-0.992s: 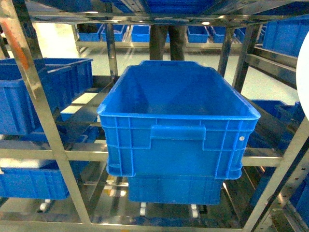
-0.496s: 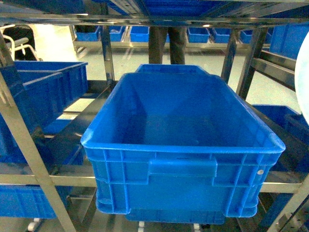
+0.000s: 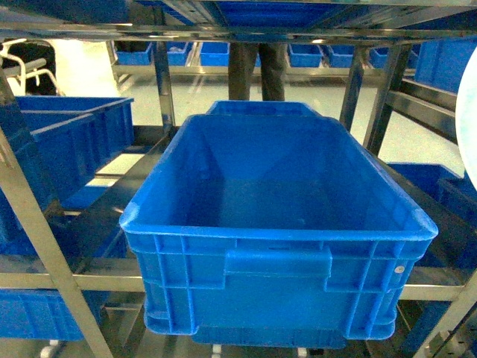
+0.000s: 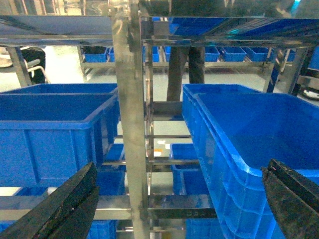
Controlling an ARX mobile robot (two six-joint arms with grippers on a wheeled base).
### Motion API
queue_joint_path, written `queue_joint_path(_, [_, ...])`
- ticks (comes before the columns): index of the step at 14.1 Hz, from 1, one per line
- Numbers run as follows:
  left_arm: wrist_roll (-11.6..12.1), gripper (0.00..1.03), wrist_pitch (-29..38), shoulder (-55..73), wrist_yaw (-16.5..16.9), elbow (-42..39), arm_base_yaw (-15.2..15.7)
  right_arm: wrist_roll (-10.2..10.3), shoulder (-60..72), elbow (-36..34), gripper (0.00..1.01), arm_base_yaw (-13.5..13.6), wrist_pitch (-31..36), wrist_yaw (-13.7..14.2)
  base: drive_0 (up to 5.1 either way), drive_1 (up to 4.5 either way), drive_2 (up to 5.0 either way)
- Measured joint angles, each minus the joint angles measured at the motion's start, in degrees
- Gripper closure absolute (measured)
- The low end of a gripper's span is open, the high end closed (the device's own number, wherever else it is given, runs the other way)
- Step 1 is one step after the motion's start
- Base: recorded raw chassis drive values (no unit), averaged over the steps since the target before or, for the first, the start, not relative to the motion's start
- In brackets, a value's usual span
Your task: Place blue tray on left shelf second layer neatly
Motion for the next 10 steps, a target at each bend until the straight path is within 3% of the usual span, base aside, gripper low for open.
queue_joint_path(10, [0.0,0.05,0.0,0.0,0.0,0.0,0.0,0.0,0.1,0.0,0.99,0.0,0.0,0.0,0.0,0.29,-0.3])
